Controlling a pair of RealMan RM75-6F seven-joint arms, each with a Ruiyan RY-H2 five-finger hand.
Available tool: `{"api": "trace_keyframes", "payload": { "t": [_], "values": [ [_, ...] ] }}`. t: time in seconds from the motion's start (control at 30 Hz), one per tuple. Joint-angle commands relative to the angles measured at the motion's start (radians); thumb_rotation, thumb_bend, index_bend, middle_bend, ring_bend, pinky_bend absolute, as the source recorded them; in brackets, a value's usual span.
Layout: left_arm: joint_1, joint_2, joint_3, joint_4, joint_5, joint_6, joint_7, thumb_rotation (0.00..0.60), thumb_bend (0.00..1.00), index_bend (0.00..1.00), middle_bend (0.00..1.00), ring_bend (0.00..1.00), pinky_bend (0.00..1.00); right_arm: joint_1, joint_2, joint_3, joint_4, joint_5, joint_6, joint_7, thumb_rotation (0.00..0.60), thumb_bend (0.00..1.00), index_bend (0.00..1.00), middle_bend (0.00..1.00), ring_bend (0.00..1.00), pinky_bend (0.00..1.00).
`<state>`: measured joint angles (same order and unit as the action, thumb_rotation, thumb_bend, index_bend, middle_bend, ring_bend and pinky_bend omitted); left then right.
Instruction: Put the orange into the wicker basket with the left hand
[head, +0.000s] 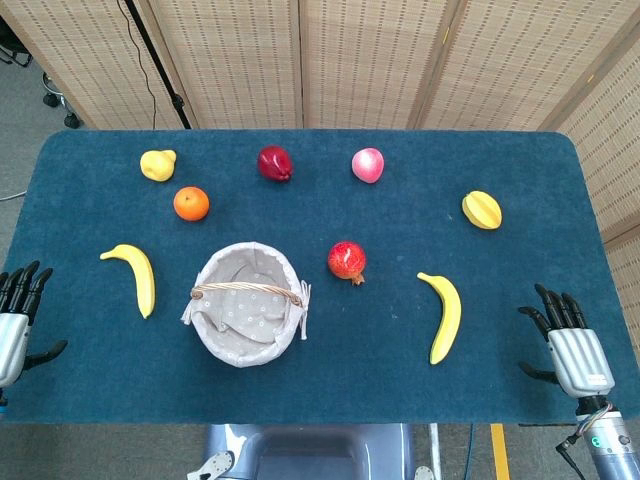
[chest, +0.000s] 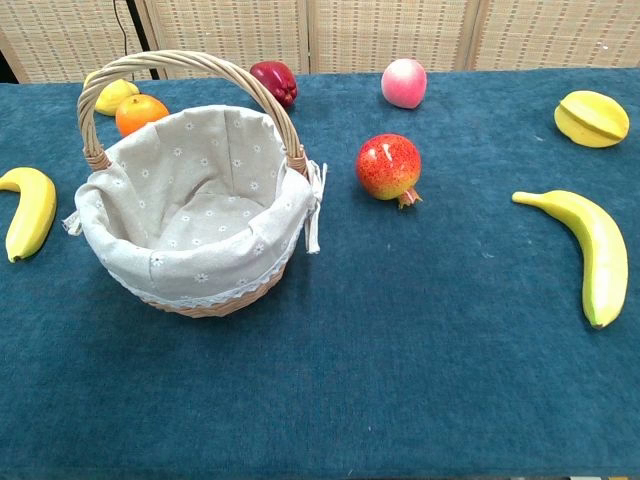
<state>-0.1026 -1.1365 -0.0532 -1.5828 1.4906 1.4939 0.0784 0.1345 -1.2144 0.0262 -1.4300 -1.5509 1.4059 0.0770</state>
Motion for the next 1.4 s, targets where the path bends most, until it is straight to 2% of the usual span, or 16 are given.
{"api": "trace_keyframes", "payload": {
  "t": [0.03, 0.43, 0.77, 0.9, 1.4],
  "values": [
    [-0.010, -0.011, -0.006, 0.012, -0.011, -0.017, 0.004, 0.600, 0.05, 0.00, 0.00, 0.00, 0.00, 0.004, -0.004, 0.003, 0.001, -0.001, 0.001, -0.002, 0.600, 0.00, 0.23, 0.01, 0.00, 0.00],
    [-0.029, -0.006, -0.011, -0.021, -0.002, -0.031, 0.024, 0.600, 0.05, 0.00, 0.00, 0.00, 0.00, -0.013, 0.013, -0.004, -0.014, -0.011, 0.034, 0.017, 0.600, 0.00, 0.23, 0.01, 0.00, 0.00],
    [-0.079, -0.018, -0.036, -0.023, -0.011, -0.087, -0.036, 0.600, 0.05, 0.00, 0.00, 0.00, 0.00, -0.020, 0.020, 0.011, 0.008, 0.030, 0.027, 0.038, 0.600, 0.00, 0.23, 0.01, 0.00, 0.01],
    [-0.105, -0.036, -0.066, 0.034, -0.056, -0.119, -0.032, 0.600, 0.05, 0.00, 0.00, 0.00, 0.00, -0.023, 0.022, 0.012, 0.013, 0.033, 0.029, 0.047, 0.600, 0.00, 0.23, 0.01, 0.00, 0.01],
    [-0.295, -0.070, -0.193, 0.368, -0.209, -0.396, -0.223, 0.600, 0.05, 0.00, 0.00, 0.00, 0.00, -0.020, 0.017, 0.014, 0.030, 0.049, 0.006, 0.060, 0.600, 0.00, 0.23, 0.01, 0.00, 0.01]
  ]
}}
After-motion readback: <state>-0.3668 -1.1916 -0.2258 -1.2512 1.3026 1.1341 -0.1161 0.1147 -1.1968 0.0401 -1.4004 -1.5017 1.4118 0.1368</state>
